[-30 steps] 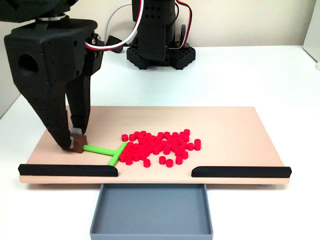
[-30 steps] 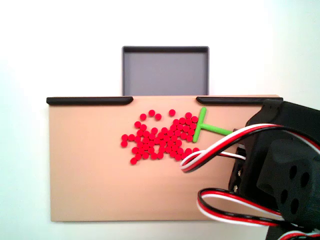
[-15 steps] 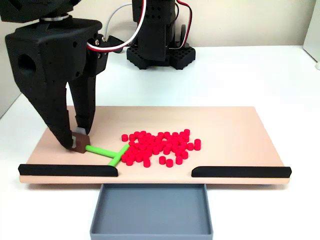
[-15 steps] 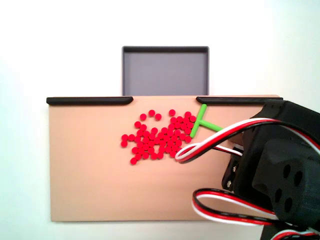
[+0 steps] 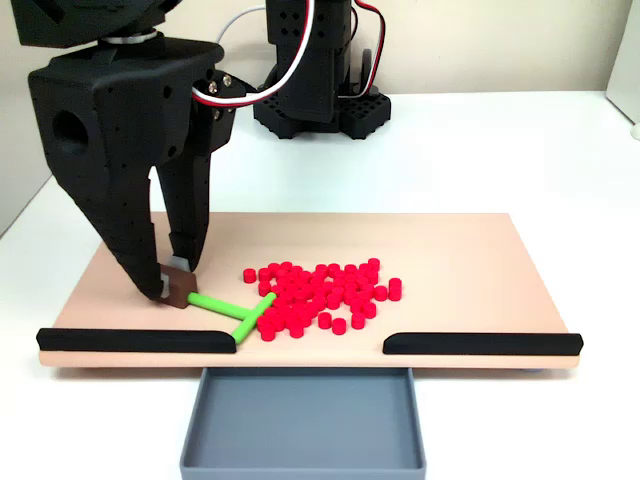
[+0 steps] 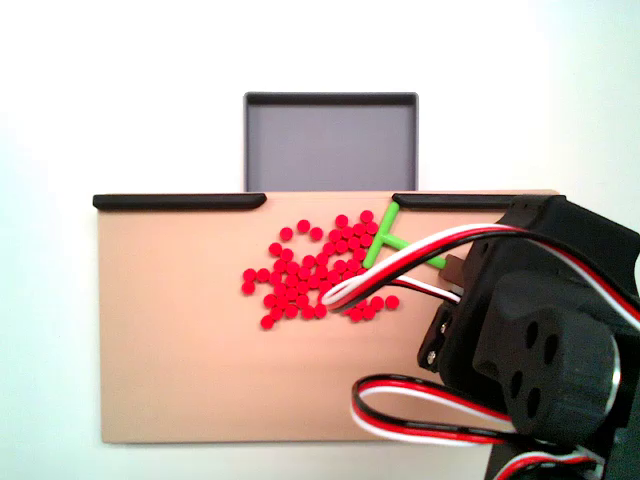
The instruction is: Push granules from right to the grey container
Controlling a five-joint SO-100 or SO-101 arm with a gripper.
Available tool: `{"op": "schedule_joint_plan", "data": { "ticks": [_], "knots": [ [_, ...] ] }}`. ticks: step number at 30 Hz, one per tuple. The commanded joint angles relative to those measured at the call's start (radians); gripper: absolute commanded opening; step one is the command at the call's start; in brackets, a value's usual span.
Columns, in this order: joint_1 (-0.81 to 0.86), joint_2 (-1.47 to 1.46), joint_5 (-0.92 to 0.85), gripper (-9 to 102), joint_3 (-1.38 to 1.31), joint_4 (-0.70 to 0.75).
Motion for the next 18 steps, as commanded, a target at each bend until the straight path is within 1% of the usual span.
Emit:
{"op": "schedule_joint_plan", "data": {
  "ticks": [1, 18],
  "knots": [
    [-0.009, 0.026, 0.031, 0, 0.002, 0.002],
    [-0.015, 0.028, 0.184, 0, 0.002, 0.002]
  ]
}}
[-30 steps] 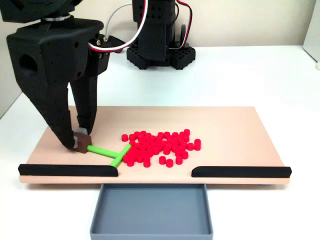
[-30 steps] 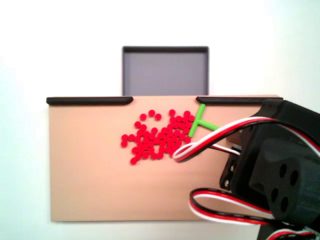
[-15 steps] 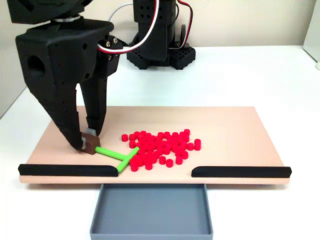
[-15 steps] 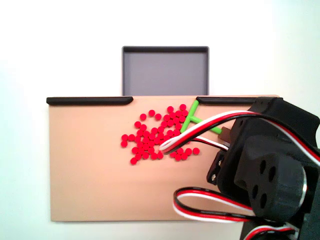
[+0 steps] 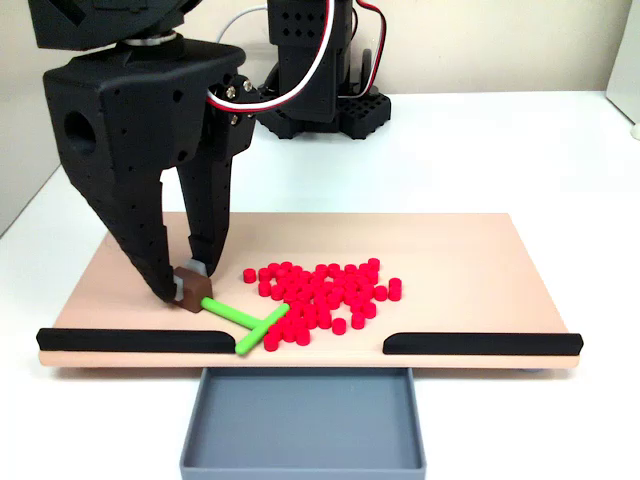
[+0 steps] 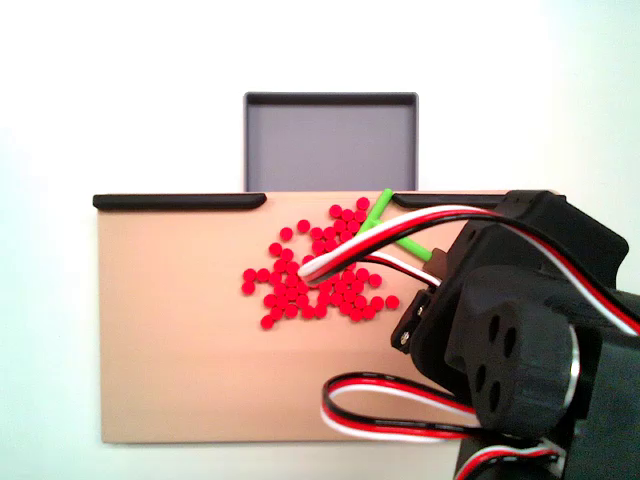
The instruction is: Push granules from right to the grey container
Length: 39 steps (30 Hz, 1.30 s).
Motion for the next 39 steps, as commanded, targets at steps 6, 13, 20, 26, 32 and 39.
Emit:
{"op": "schedule_joint_plan", "data": {
  "ticks": [6, 13, 20, 26, 32, 39],
  "knots": [
    [-0.005, 0.026, 0.061, 0, 0.000, 0.000],
    [-0.017, 0.026, 0.107, 0, 0.000, 0.000],
    [-0.031, 0.021, 0.158, 0, -0.009, 0.002],
    [-0.043, 0.021, 0.210, 0, -0.011, 0.002],
    [-0.058, 0.018, 0.279, 0, -0.014, 0.002],
    [-0.063, 0.017, 0.336, 0, -0.015, -0.006]
  ]
}}
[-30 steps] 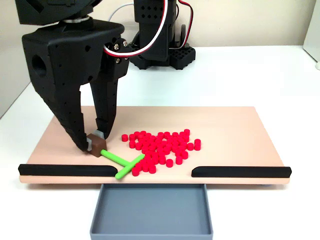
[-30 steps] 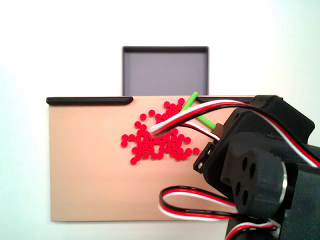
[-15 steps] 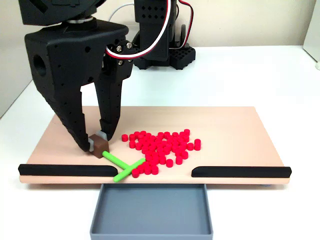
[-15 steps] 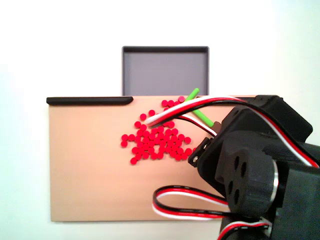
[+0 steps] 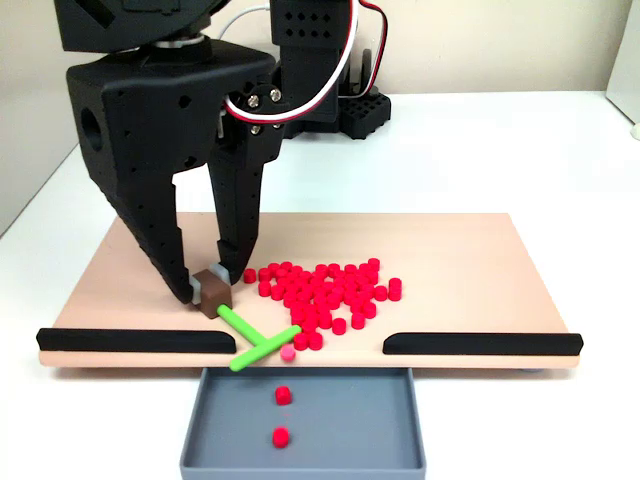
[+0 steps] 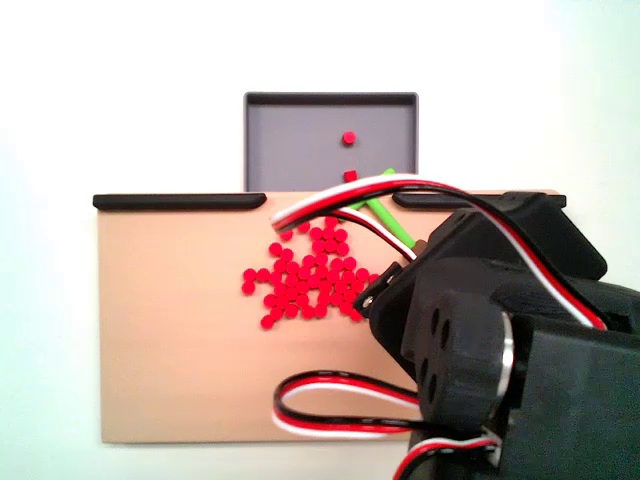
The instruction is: Push granules from right to the grey container
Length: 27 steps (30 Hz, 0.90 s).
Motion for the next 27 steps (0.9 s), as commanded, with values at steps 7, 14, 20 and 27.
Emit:
{"op": "schedule_joint_plan", "data": {
  "ticks": [7, 14, 20, 27],
  "knots": [
    [-0.015, 0.023, 0.072, 0, -0.015, -0.006],
    [-0.021, 0.031, 0.114, 0, -0.017, -0.006],
    [-0.034, 0.035, 0.144, 0, -0.017, -0.008],
    [-0.032, 0.066, 0.146, 0, -0.017, -0.008]
  ]
}}
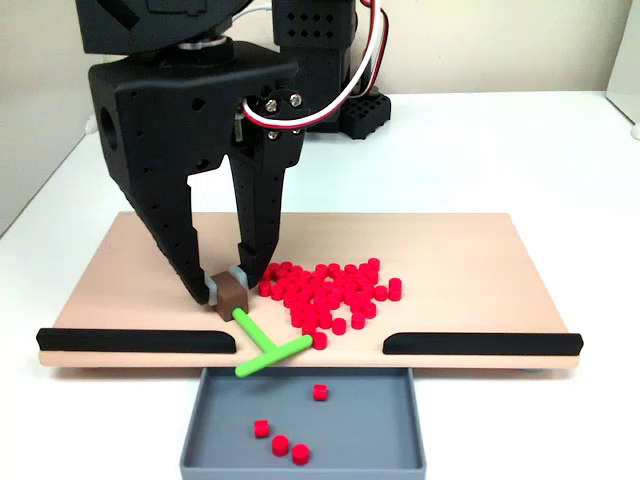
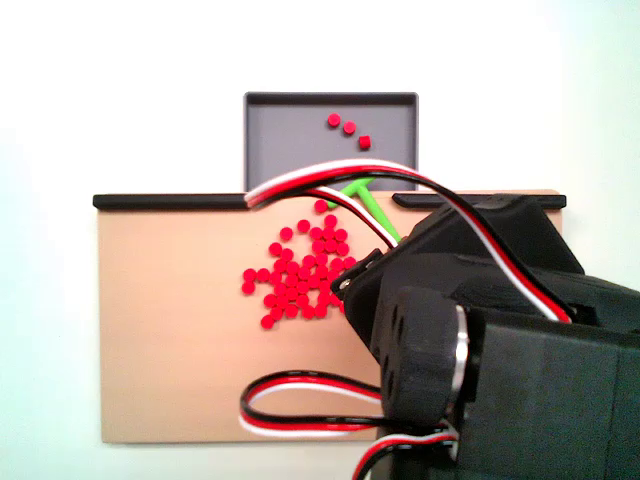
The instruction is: Push granules from right to the grey container
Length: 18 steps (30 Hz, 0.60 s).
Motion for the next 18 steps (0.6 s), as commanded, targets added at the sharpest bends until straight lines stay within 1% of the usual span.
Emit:
{"op": "schedule_joint_plan", "data": {
  "ticks": [1, 11, 15, 18],
  "knots": [
    [-0.003, 0.067, -0.003, 0, -0.017, -0.006],
    [0.009, 0.201, 0.037, 0, -0.003, 0.008],
    [0.009, 0.267, 0.140, 0, 0.003, 0.077],
    [0.002, 0.368, 0.278, 0, 0.095, 0.087]
  ]
}}
